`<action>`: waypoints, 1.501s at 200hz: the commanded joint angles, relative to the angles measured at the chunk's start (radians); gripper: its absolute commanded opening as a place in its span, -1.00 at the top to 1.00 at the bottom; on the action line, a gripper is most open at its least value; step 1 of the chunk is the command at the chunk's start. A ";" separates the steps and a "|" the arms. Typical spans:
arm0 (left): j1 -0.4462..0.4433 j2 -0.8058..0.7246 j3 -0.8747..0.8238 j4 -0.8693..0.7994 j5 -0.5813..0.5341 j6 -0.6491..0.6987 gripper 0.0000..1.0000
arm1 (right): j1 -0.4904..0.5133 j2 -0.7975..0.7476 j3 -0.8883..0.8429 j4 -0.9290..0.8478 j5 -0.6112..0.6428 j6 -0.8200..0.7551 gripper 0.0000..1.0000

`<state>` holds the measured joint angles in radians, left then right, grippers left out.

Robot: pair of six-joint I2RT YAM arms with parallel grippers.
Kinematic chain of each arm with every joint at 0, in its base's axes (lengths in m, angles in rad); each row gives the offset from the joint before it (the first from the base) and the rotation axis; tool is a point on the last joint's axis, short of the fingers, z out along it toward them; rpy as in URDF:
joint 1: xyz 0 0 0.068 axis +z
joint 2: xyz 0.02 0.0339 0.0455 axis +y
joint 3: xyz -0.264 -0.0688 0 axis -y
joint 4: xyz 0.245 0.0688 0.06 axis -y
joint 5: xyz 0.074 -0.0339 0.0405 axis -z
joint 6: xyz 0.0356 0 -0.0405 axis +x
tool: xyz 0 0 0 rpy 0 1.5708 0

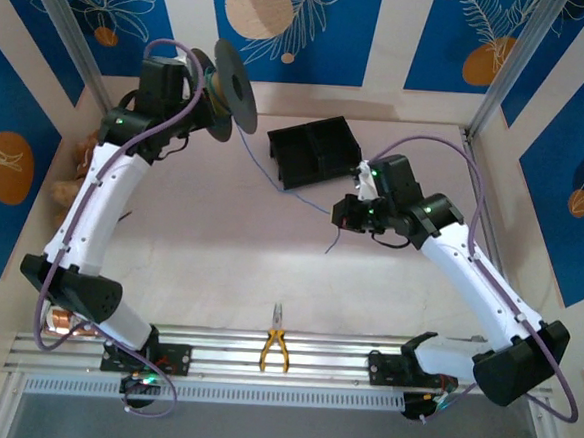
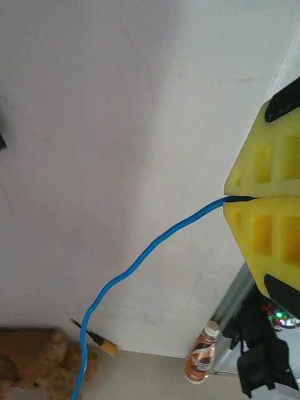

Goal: Wrap the cables

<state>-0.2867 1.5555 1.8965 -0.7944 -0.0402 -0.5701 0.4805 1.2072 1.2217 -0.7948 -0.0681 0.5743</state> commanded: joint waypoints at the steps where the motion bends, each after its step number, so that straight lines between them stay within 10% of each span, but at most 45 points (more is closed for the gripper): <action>1: 0.096 -0.047 0.009 0.199 0.286 -0.155 1.00 | -0.060 -0.048 -0.066 -0.024 -0.002 -0.008 1.00; 69: 0.207 -0.126 -0.206 0.508 0.691 -0.376 1.00 | -0.202 -0.064 -0.157 0.014 -0.015 -0.015 1.00; 130: 0.176 -0.136 -0.209 0.390 0.928 -0.197 1.00 | -0.323 -0.054 -0.170 0.031 -0.040 -0.018 1.00; 223: -0.060 -0.176 -0.192 -0.054 0.797 0.383 1.00 | -0.510 -0.024 -0.115 0.015 -0.104 -0.051 1.00; 300: -0.197 -0.165 -0.206 -0.200 0.559 0.564 1.00 | -0.580 0.013 -0.039 0.012 -0.203 -0.045 1.00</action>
<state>-0.4591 1.4174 1.6562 -0.9596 0.5903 -0.0967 -0.0780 1.1992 1.1282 -0.7685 -0.2436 0.5320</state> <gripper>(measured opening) 0.076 0.052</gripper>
